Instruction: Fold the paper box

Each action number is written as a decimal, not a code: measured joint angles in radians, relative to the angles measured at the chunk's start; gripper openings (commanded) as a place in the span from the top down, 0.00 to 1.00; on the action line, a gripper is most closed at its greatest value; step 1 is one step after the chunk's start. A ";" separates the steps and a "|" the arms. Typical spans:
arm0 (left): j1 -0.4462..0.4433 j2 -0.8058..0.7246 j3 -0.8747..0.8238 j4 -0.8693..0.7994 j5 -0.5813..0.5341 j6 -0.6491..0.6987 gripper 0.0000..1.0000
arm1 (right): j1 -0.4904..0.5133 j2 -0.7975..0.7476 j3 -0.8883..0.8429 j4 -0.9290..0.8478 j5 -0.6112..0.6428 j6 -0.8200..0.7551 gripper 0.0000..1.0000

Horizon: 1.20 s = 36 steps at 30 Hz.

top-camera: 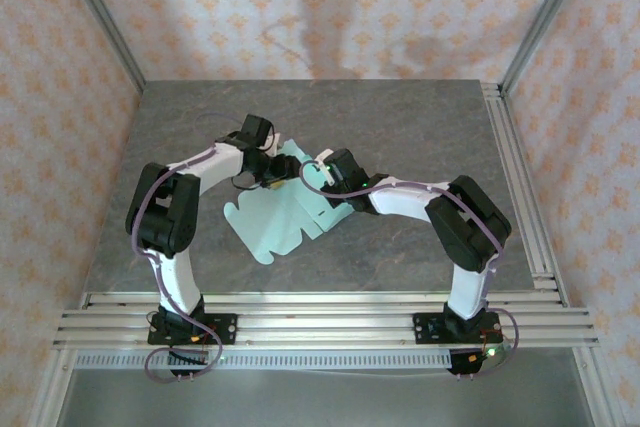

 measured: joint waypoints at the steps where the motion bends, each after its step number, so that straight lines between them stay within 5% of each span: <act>1: 0.000 0.011 -0.001 0.003 -0.005 0.000 0.39 | 0.000 0.000 0.000 0.000 0.000 0.000 1.00; 14: 0.000 0.013 -0.053 0.083 0.002 -0.027 0.37 | 0.000 0.000 0.000 -0.011 0.001 0.000 1.00; 29: -0.001 -0.361 -0.171 0.083 -0.103 -0.051 0.28 | -0.027 0.005 0.027 -0.044 -0.037 0.039 1.00; 36: -0.001 -0.465 -0.240 0.061 -0.165 -0.042 0.20 | -0.049 0.006 0.032 -0.061 -0.103 0.094 0.66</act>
